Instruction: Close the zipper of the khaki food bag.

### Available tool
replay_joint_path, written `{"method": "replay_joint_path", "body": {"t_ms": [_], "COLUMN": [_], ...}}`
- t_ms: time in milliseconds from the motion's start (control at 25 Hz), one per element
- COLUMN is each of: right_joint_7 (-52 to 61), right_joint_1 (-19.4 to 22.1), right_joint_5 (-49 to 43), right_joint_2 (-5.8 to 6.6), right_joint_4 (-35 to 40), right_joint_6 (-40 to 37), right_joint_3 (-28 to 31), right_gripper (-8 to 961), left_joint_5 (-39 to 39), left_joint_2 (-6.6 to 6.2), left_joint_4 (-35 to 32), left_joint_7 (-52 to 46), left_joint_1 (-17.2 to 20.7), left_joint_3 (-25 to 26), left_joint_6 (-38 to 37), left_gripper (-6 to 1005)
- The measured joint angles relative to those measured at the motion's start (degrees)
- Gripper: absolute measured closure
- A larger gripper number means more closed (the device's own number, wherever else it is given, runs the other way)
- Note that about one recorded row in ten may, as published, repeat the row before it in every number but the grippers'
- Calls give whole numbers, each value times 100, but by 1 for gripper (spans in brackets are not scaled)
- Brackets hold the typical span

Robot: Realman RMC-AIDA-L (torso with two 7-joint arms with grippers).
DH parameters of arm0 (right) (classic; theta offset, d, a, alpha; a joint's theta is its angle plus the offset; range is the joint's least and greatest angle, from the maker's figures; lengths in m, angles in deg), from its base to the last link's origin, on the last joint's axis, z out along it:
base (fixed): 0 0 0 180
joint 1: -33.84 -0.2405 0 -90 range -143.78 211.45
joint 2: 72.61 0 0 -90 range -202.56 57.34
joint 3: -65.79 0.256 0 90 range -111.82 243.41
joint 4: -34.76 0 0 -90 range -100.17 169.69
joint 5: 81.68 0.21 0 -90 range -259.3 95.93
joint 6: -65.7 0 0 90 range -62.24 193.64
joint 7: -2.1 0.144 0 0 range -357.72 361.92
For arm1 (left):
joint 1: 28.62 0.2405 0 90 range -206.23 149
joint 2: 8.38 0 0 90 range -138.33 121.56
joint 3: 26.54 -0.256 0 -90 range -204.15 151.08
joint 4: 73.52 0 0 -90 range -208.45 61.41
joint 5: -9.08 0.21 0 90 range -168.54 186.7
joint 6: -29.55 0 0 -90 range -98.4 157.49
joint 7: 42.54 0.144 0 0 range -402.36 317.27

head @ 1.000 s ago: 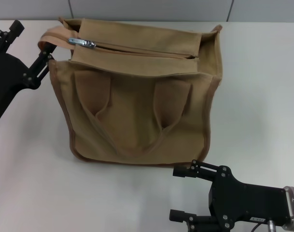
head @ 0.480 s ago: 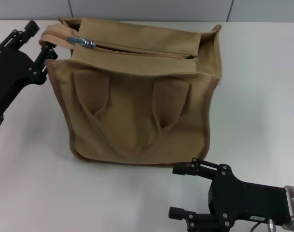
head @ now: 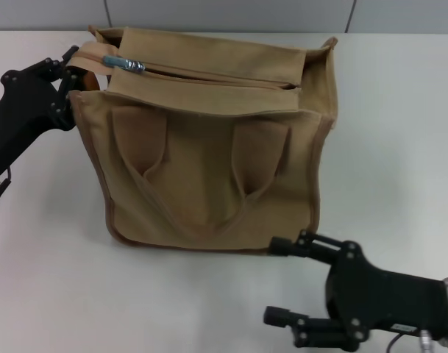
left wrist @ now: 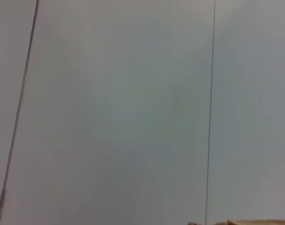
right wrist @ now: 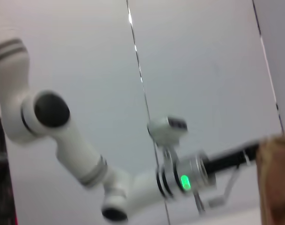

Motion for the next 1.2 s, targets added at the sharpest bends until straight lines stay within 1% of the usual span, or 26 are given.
{"method": "replay_joint_path", "body": {"t_ms": [80, 120, 160, 200, 240, 280, 320, 400, 440, 480, 560, 600, 640, 680, 720, 760, 800, 840, 880, 920, 960, 1000, 1040, 1080, 1120, 1200], "right_joint_7": [3, 78, 78, 224, 224, 310, 470, 448, 448, 283, -387, -669, -669, -1097, -2044, -2044, -2980, -2980, -3576, -4385, -5424, -5424, -5929, -5929, -6926, -7576], "right_joint_1": [30, 49, 49, 50, 50, 44, 26, 20, 20, 11, -81, -123, -123, -163, -234, -234, -295, -295, -324, -344, -359, -359, -359, -359, -331, -301], "right_joint_5": [0, 0, 0, 0, 0, 0, 0, 1, 1, 3, 7, 8, 8, 8, 9, 9, 10, 10, 10, 10, 10, 10, 10, 10, 10, 10], "right_joint_2": [11, 22, 22, 28, 28, 28, 22, 5, 5, 0, -4, -7, -7, -10, -13, -13, -13, -13, -14, -14, -17, -17, -20, -20, -26, -29], "right_joint_4": [14, 33, 33, 43, 43, 45, 43, 16, 16, -31, -234, -322, -322, -452, -742, -742, -1094, -1094, -1351, -1744, -2222, -2222, -2432, -2432, -2829, -3089], "right_joint_6": [-384, -789, -789, -1017, -1017, -1035, -992, -946, -946, -963, -1063, -1066, -1066, -1031, -860, -860, -585, -585, -327, 89, 672, 672, 957, 957, 1361, 1514], "right_joint_3": [111, 249, 249, 481, 481, 672, 1164, 1681, 1681, 1874, 2197, 2288, 2288, 2401, 2611, 2611, 2816, 2816, 2951, 3141, 3360, 3360, 3449, 3449, 3633, 3747], "right_gripper": [143, 143, 143, 143, 143, 143, 144, 144, 144, 144, 144, 144, 143, 143, 143, 143, 143, 143, 143, 143, 143, 143, 143, 143, 143, 144], "left_joint_5": [0, -2, -2, -2, -2, -2, -1, -1, -2, -1, -1, -1, -1, -2, -1, -1, -1, -1, -1, -2, -2, -2, -1, -1, -1, -1], "left_joint_2": [0, -4, -4, -4, -6, -8, -9, -9, -6, -6, -7, -11, -11, -14, -14, -14, -16, -16, -17, -17, -15, -15, -12, -12, -11, -11], "left_joint_4": [-1, -3, -3, -5, -18, -45, -125, -153, -173, -175, -178, -192, -192, -202, -210, -210, -212, -212, -213, -214, -200, -200, -186, -186, -176, -174], "left_joint_7": [-144, -522, -522, -777, -992, -1204, -1553, -1692, -1852, -1925, -2035, -2071, -2071, -2092, -2165, -2165, -2261, -2261, -2289, -2304, -2311, -2311, -2317, -2317, -2319, -2336], "left_joint_1": [4, 10, 10, 11, 11, 11, 19, 31, 46, 58, 90, 130, 130, 151, 172, 172, 177, 177, 179, 179, 181, 181, 181, 181, 183, 186], "left_joint_3": [2, 12, 12, 11, -16, -52, -126, -149, -164, -169, -185, -196, -196, -198, -209, -209, -247, -247, -273, -301, -312, -312, -322, -322, -345, -356], "left_joint_6": [-9, -17, -17, -18, -18, -19, -32, -47, -80, -127, -256, -415, -415, -499, -604, -604, -672, -672, -710, -793, -874, -874, -918, -918, -974, -990], "left_gripper": [932, 969, 970, 972, 973, 974, 975, 978, 978, 978, 978, 978, 978, 978, 978, 978, 978, 978, 978, 978, 978, 978, 977, 977, 977, 977]}}
